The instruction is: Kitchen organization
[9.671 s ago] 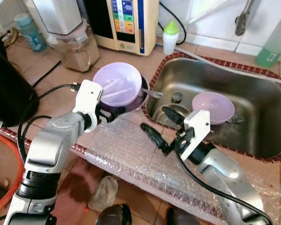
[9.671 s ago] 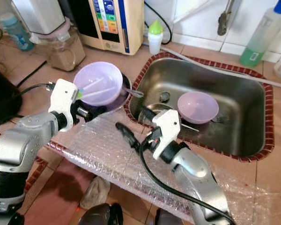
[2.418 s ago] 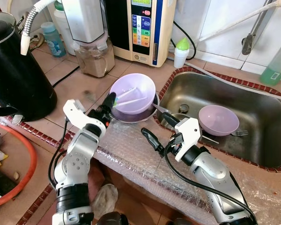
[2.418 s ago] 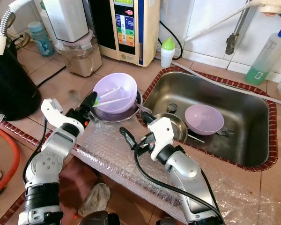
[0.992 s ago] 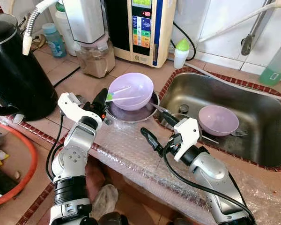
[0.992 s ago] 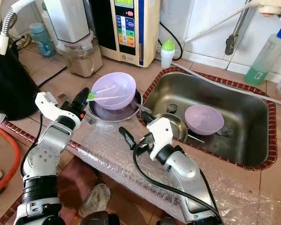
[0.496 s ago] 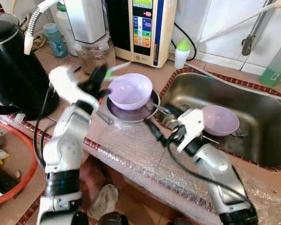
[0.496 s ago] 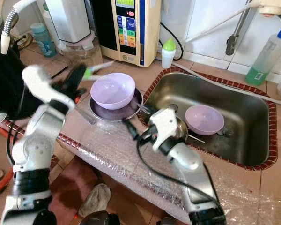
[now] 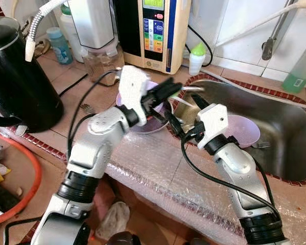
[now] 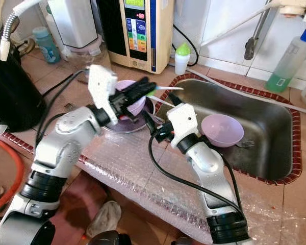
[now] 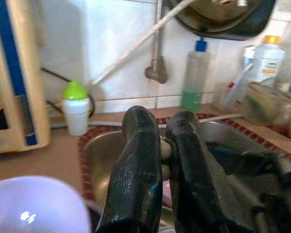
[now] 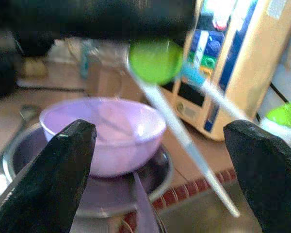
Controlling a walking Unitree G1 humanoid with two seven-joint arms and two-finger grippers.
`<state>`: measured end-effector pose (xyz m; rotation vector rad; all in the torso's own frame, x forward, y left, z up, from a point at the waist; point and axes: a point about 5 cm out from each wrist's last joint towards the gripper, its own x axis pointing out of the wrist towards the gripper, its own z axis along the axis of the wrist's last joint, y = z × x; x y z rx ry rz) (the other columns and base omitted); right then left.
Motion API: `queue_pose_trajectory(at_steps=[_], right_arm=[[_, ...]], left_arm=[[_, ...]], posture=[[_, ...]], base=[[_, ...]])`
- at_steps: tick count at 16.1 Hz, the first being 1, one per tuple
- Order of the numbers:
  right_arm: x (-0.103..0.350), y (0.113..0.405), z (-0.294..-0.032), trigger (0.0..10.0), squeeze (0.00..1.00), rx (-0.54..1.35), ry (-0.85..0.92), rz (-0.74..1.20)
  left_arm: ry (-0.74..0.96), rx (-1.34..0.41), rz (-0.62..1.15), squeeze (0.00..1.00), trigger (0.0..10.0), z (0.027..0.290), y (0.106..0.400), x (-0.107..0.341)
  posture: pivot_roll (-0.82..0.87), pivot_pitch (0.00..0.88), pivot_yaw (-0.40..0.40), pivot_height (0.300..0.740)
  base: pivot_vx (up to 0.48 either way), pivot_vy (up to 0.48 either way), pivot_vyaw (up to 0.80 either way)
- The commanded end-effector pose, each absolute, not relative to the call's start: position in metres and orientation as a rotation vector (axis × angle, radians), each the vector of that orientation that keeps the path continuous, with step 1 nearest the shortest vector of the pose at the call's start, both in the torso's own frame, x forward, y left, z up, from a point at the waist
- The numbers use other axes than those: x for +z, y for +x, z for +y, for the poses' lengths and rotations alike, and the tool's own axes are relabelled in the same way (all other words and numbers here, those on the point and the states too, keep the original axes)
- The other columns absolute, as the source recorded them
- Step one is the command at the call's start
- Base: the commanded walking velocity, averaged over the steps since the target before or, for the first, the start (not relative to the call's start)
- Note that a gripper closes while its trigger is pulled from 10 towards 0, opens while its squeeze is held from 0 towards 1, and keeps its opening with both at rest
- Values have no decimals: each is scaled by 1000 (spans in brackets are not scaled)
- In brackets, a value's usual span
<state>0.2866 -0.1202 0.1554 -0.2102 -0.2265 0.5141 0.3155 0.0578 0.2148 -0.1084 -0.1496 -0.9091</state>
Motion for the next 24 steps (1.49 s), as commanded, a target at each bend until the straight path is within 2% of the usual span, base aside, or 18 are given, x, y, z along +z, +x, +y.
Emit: queue_pose_trajectory(at_steps=[1, 2, 8, 9, 10, 24], right_arm=[[155, 290, -121, 7725, 0, 503, -232, -212], [150, 292, -122, 0, 0, 494, -247, -188], [144, 304, -130, 0, 0, 418, -277, -168], [144, 304, -131, 431, 0, 417, -281, -169], [143, 305, -132, 0, 0, 424, -281, -166], [146, 319, -131, 0, 0, 550, -265, -185]], left_arm=[[-87, -928, -160, 0, 0, 55, 316, 216], [-77, -938, -161, 0, 0, 53, 315, 215], [-65, -968, -146, 0, 0, 51, 311, 210], [-61, -970, -143, 0, 0, 51, 310, 209], [-67, -968, -140, 0, 0, 51, 309, 207], [-65, -956, -128, 0, 0, 53, 306, 202]], posture=[[-62, 1, 97, 740], [-65, 1, 98, 740], [-56, 5, 89, 740], [-54, 4, 87, 740], [-52, 6, 86, 740], [-38, 30, 75, 740]], base=[[0, 0, 0], [0, 0, 0], [0, 0, 0], [0, 0, 0], [0, 0, 0], [0, 0, 0]])
